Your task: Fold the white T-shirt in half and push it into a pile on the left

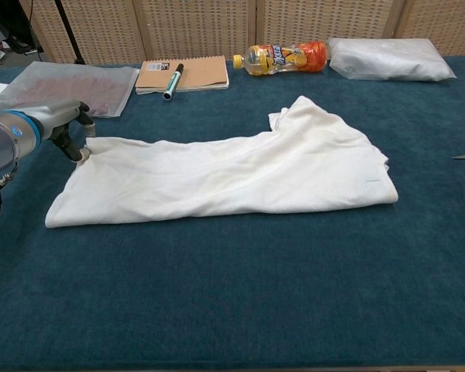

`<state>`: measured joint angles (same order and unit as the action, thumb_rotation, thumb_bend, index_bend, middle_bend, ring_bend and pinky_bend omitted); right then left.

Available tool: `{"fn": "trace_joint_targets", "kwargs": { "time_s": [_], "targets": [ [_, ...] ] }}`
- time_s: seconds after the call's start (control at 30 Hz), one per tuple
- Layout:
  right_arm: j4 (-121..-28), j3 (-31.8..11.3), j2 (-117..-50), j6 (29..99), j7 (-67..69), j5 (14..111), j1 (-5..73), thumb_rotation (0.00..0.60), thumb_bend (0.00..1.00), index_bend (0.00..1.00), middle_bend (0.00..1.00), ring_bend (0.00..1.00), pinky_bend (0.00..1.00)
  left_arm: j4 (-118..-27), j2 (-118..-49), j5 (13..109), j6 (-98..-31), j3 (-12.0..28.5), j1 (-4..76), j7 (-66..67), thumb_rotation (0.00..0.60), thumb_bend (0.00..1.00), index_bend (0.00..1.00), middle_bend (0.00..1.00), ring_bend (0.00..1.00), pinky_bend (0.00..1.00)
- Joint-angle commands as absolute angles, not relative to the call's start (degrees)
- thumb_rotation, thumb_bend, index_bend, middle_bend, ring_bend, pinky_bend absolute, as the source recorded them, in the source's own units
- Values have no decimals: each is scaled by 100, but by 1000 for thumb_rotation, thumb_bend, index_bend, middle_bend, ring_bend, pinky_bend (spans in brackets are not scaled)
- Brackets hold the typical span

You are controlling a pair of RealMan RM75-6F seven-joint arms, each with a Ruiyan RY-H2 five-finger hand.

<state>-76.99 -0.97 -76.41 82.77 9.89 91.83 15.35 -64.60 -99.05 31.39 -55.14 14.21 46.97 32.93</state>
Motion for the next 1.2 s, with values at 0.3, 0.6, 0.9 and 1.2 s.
{"fn": "trace_joint_targets", "kwargs": {
  "time_s": [0.3,0.6,0.9,1.2],
  "targets": [
    [-7684,-122,-7639,8263,1022,9211,1524,600,0,0,0,0,0,-6441,-9917,3428,-5610,1488,4595,3160,600,657,744,0,0,0],
    [-7683,-118,-7656,8221,1002,9232,1523,600,0,0,0,0,0,-6966,-9256,3536,-5642,1458,4343,3161,600,660,767,0,0,0],
    [-7705,-97,-7681,8185,921,9270,1521,600,0,0,0,0,0,-7035,-8188,3798,-5359,1190,3893,2847,600,659,769,0,0,0],
    [-7710,-86,-7732,8132,796,9289,1532,600,0,0,0,0,0,-5672,-7841,3947,-4157,1158,3547,1651,600,663,769,0,0,0]
  ]
}}
